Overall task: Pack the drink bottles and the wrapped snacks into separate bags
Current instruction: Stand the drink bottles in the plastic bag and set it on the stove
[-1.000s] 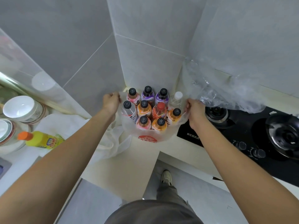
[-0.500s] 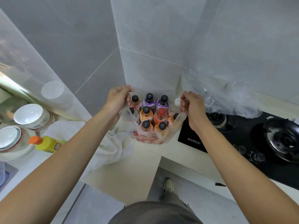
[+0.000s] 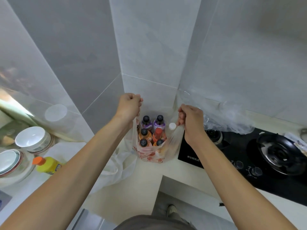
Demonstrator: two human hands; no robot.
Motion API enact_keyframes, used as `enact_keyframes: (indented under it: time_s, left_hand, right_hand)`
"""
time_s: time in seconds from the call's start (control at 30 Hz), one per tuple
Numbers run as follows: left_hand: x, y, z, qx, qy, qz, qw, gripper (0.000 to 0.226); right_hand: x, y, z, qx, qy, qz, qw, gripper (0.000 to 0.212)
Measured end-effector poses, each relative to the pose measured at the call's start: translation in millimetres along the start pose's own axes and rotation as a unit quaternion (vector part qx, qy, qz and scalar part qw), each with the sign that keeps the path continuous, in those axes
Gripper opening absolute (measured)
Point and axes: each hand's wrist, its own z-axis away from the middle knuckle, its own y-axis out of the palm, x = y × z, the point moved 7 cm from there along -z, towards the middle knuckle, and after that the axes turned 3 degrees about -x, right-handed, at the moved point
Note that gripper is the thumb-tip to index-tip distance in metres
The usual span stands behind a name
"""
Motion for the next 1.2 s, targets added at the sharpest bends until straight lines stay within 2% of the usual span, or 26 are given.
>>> enact_keyframes:
  time_s: [0.07,0.33,0.6,0.8,0.97,1.2]
  left_hand:
    - [-5.8,-3.3,9.2,0.0,0.002,0.015,1.0,0.024]
    - [-53.7,34.4,63.0,0.091,0.047,0.035,0.994,0.027]
    - [-82.9,112.7,123.1,0.182,0.065,0.056,0.98,0.024]
    - [-81.0,190.7,160.5,0.199,0.064,0.055,0.976,0.023]
    - [-88.9,272.7,186.5,0.178,0.067,0.056,0.98,0.023]
    - [-112.7,363.7,194.5,0.183,0.081,0.031,0.979,0.019]
  right_hand:
    - [7.0,-3.1,11.5,-0.007,-0.009,-0.008,1.0,0.032]
    - [60.5,-39.5,63.5,-0.052,-0.08,-0.022,0.995,0.033]
    - [103.4,-125.0,109.4,-0.1,-0.125,-0.04,0.986,0.031]
    - [123.7,-205.1,109.0,-0.113,-0.132,-0.049,0.984,0.03]
    - [148.5,-290.5,83.0,-0.096,-0.134,-0.03,0.986,0.028]
    - [203.9,-356.0,29.0,-0.074,-0.146,0.03,0.986,0.022]
